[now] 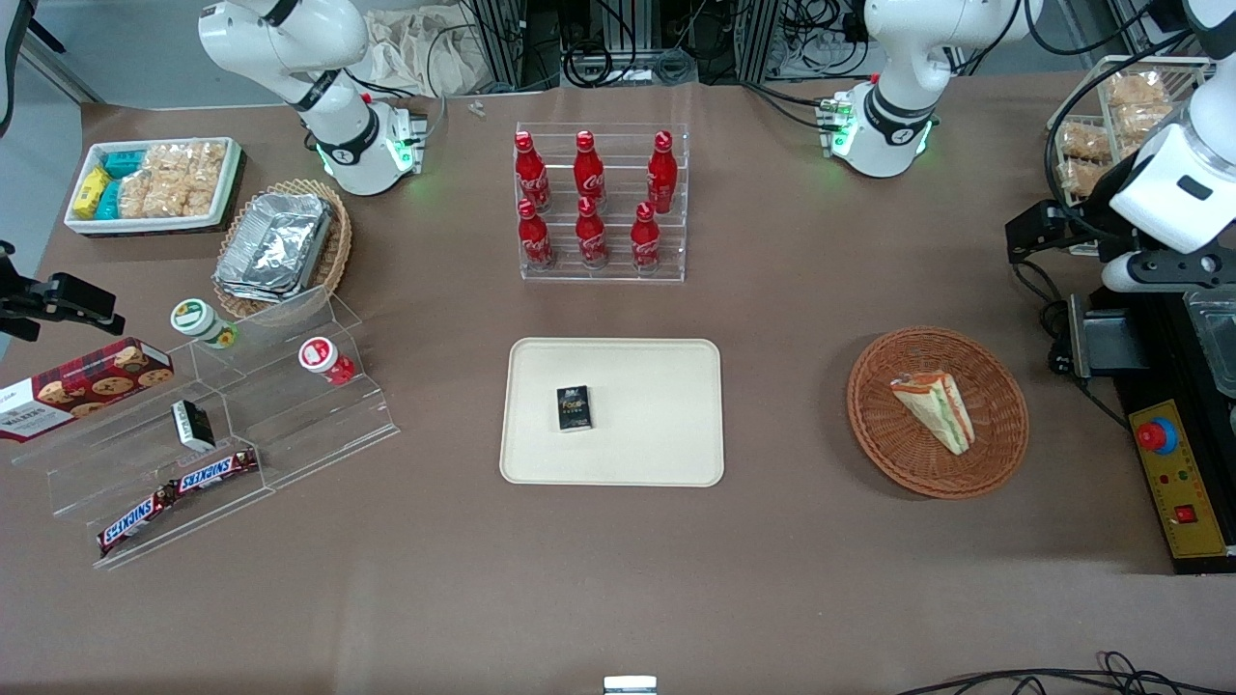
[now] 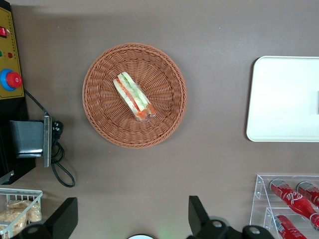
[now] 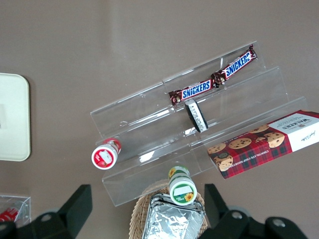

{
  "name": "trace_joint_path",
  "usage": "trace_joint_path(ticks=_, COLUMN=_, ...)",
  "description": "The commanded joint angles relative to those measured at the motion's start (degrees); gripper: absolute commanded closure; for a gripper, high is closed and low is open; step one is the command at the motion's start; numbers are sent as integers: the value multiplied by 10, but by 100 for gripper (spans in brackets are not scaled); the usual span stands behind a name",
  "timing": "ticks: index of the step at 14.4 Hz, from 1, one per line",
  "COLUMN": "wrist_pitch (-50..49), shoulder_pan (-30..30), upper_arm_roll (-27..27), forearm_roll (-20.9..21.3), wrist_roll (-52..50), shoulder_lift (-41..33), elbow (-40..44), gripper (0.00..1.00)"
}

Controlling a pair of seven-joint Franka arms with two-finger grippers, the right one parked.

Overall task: Place sandwich from basket to tray
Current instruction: 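Move the left gripper over the wrapped sandwich in the wicker basket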

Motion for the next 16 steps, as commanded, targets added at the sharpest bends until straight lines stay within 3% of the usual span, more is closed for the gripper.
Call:
trace_joint_path(ticks=1, wrist_pitch=-9, shoulder_pan=-4, upper_arm_roll=5, forearm_roll=-5, wrist_roll=3, shoulder_lift=13, elbow=26, gripper=0)
trace_joint_path(ticks=6, wrist_pitch=-9, shoulder_pan=-3, upper_arm_roll=6, forearm_roll=-3, wrist_roll=-13, shoulder_lift=24, elbow=35, gripper=0)
trace_joint_path(ticks=9, wrist_pitch=5, shoulder_pan=-2, upper_arm_roll=6, forearm_roll=-2, wrist_roll=-103, shoulder_lift=37, elbow=33, gripper=0)
trace_joint_path(ticks=16, wrist_pitch=143, shoulder_pan=2, upper_arm_roll=10, forearm_roll=-1, wrist_roll=-212, shoulder_lift=38, elbow=-100, gripper=0)
